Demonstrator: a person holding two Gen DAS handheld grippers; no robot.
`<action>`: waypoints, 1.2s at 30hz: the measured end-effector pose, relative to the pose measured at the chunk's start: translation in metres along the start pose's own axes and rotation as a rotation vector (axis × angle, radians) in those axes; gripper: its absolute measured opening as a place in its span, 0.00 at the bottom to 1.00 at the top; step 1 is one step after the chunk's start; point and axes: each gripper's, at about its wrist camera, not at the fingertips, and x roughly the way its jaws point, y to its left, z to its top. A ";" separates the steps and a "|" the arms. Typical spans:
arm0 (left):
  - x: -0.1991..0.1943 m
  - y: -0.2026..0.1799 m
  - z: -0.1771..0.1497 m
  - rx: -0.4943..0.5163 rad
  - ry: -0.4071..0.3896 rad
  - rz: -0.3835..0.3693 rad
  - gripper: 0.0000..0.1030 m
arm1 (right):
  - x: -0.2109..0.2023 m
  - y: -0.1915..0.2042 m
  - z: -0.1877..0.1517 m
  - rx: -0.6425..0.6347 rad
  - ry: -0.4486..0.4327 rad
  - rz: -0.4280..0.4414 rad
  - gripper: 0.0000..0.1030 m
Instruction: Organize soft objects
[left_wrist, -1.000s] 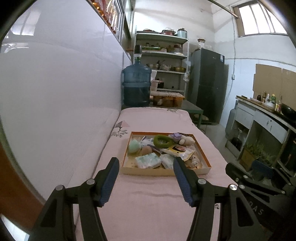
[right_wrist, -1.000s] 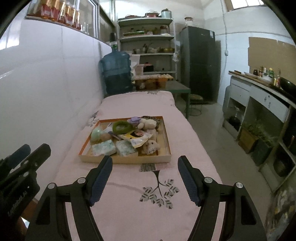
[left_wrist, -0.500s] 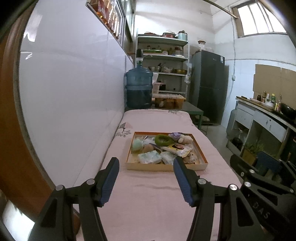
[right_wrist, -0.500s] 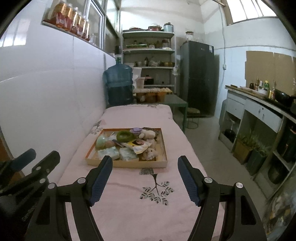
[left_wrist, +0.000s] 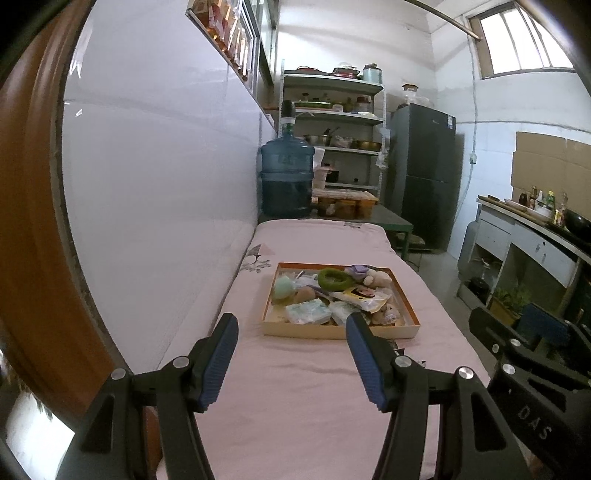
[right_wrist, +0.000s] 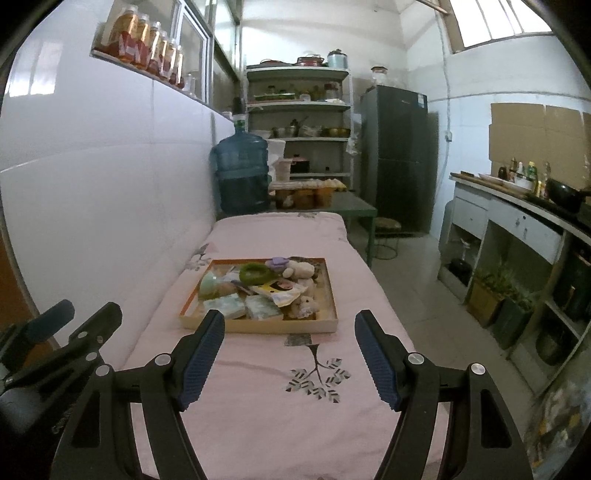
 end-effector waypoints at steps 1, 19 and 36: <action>0.001 0.001 0.000 -0.002 0.001 0.002 0.59 | 0.000 0.000 0.000 -0.001 0.000 0.001 0.72; 0.005 0.007 -0.003 -0.016 0.018 0.008 0.59 | 0.003 0.006 -0.003 0.005 0.012 0.015 0.72; 0.006 0.008 -0.004 -0.015 0.021 0.007 0.59 | 0.001 0.007 -0.004 0.000 0.014 0.020 0.73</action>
